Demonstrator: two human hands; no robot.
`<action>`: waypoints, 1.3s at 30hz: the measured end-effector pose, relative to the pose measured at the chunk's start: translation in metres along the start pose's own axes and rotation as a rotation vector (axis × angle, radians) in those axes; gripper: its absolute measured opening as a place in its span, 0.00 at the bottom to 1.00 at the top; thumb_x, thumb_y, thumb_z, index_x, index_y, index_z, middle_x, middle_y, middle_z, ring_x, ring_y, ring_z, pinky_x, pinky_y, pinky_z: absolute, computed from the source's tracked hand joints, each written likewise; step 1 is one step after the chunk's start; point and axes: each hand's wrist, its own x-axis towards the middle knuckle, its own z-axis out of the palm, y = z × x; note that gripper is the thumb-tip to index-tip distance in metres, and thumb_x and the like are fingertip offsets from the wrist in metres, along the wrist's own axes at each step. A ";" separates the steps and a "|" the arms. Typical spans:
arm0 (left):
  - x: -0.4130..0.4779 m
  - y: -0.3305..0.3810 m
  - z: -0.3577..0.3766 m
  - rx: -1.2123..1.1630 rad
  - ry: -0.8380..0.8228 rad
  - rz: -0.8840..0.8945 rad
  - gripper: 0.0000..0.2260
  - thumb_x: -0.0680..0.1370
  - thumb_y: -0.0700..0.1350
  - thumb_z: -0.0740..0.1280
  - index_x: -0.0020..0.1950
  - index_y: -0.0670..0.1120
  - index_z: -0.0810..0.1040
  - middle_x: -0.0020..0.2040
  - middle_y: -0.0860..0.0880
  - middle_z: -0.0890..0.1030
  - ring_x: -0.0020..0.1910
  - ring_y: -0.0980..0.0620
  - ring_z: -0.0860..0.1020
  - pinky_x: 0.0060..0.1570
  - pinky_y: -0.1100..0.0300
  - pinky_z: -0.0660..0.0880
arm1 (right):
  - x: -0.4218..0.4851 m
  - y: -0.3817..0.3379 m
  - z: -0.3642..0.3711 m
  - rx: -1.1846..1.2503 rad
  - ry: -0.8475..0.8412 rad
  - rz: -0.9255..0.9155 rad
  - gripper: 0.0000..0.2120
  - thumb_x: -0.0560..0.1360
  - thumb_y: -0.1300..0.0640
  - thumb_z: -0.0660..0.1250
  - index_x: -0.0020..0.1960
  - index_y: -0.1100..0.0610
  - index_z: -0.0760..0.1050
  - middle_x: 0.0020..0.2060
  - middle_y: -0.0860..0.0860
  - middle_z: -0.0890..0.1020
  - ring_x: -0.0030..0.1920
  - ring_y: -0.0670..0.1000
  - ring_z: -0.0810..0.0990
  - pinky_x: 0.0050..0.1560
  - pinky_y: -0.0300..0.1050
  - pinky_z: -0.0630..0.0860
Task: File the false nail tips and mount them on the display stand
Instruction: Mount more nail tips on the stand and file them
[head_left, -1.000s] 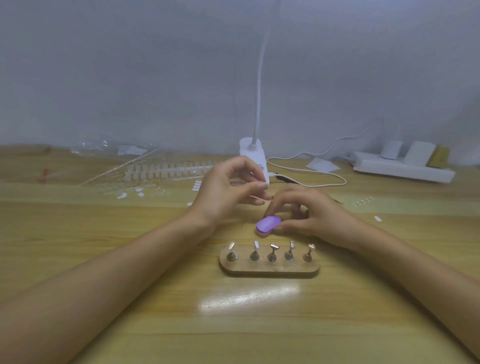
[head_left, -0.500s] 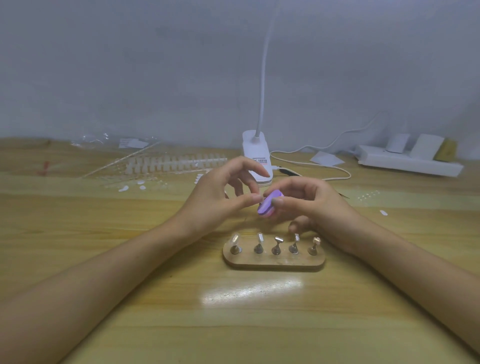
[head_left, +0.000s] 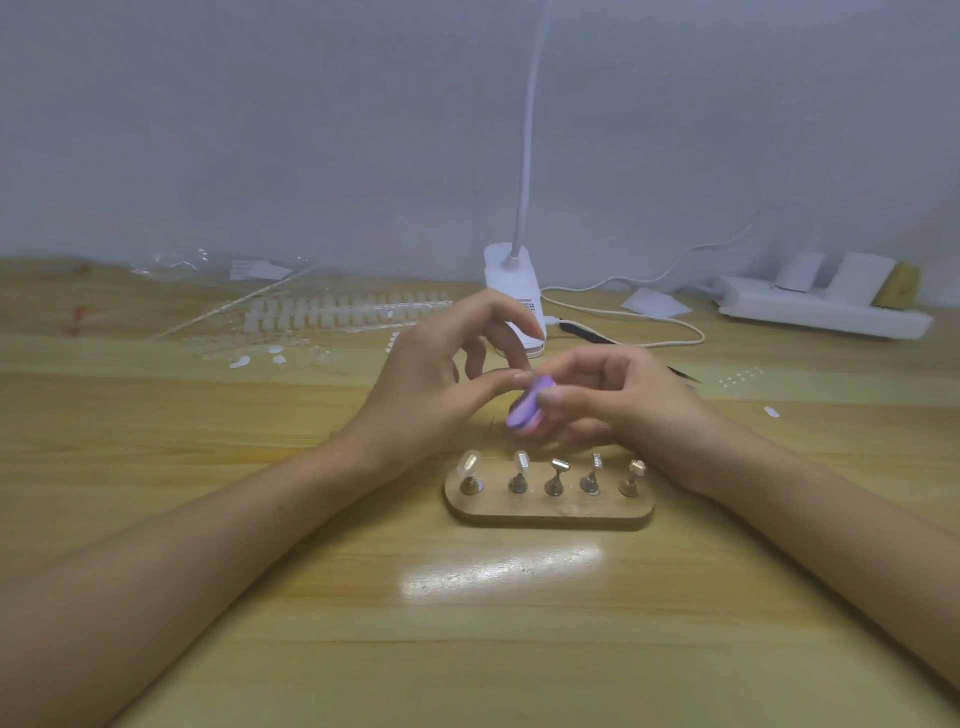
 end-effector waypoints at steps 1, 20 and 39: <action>0.000 0.001 0.001 -0.006 -0.013 0.010 0.10 0.74 0.40 0.74 0.52 0.52 0.78 0.40 0.57 0.82 0.32 0.56 0.68 0.32 0.68 0.64 | 0.000 0.000 0.000 0.033 0.038 -0.009 0.11 0.74 0.57 0.72 0.53 0.61 0.82 0.46 0.57 0.87 0.46 0.51 0.86 0.43 0.40 0.81; -0.001 -0.005 0.002 0.023 0.026 -0.003 0.12 0.74 0.40 0.73 0.53 0.53 0.77 0.41 0.57 0.82 0.30 0.55 0.61 0.32 0.69 0.61 | 0.003 0.002 0.000 0.045 0.017 -0.003 0.08 0.74 0.58 0.72 0.51 0.60 0.84 0.47 0.58 0.87 0.49 0.52 0.86 0.48 0.39 0.81; -0.001 -0.003 0.002 0.046 -0.003 -0.031 0.11 0.74 0.41 0.72 0.53 0.53 0.77 0.41 0.57 0.82 0.29 0.54 0.60 0.33 0.65 0.62 | 0.008 0.004 -0.006 0.036 -0.032 0.026 0.10 0.72 0.56 0.73 0.51 0.60 0.83 0.47 0.57 0.87 0.49 0.53 0.86 0.50 0.42 0.82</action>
